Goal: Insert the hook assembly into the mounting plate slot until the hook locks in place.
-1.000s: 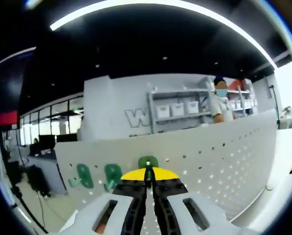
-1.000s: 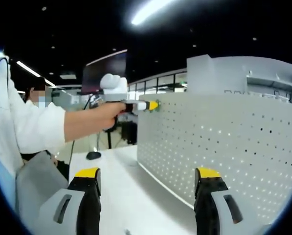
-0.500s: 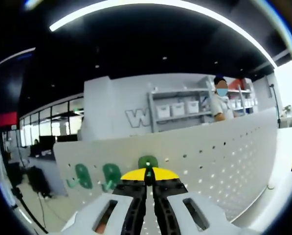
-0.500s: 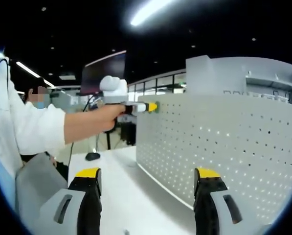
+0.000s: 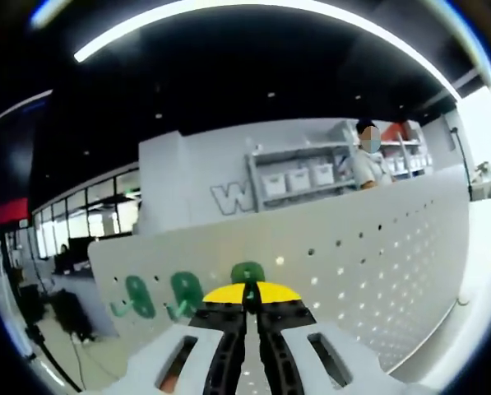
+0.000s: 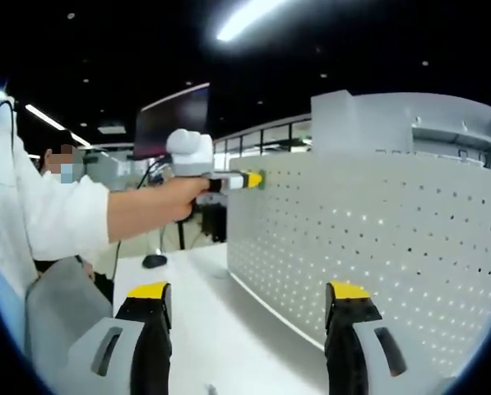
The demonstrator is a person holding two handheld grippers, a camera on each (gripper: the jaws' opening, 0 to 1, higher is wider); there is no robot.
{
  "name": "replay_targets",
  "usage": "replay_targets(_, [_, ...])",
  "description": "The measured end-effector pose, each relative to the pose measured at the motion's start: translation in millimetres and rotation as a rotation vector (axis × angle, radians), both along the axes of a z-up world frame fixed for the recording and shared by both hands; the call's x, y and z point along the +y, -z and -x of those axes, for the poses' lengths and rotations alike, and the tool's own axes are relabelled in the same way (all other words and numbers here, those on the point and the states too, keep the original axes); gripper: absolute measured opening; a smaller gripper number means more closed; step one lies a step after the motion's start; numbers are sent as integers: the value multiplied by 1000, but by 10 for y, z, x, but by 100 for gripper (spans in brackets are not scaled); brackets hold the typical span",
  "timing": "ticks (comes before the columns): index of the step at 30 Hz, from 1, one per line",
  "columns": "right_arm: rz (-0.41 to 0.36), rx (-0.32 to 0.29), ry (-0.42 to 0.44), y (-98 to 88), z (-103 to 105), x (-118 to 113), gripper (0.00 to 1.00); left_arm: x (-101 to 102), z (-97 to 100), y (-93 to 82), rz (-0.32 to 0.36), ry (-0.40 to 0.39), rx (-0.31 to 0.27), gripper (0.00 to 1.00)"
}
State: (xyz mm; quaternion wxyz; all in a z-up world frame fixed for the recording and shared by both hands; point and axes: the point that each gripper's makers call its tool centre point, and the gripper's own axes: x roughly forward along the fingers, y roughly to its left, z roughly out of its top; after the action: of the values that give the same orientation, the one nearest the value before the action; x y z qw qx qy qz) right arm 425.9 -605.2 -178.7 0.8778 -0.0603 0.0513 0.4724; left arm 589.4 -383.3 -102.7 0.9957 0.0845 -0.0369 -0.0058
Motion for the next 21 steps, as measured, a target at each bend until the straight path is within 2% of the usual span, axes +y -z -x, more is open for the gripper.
replay_targets(12, [8, 0, 6, 15, -1, -19, 77, -6, -31, 43, -28, 20, 23, 5])
replay_targets(21, [11, -1, 3, 11, 1, 10, 77, 14, -15, 17, -29, 37, 17, 13])
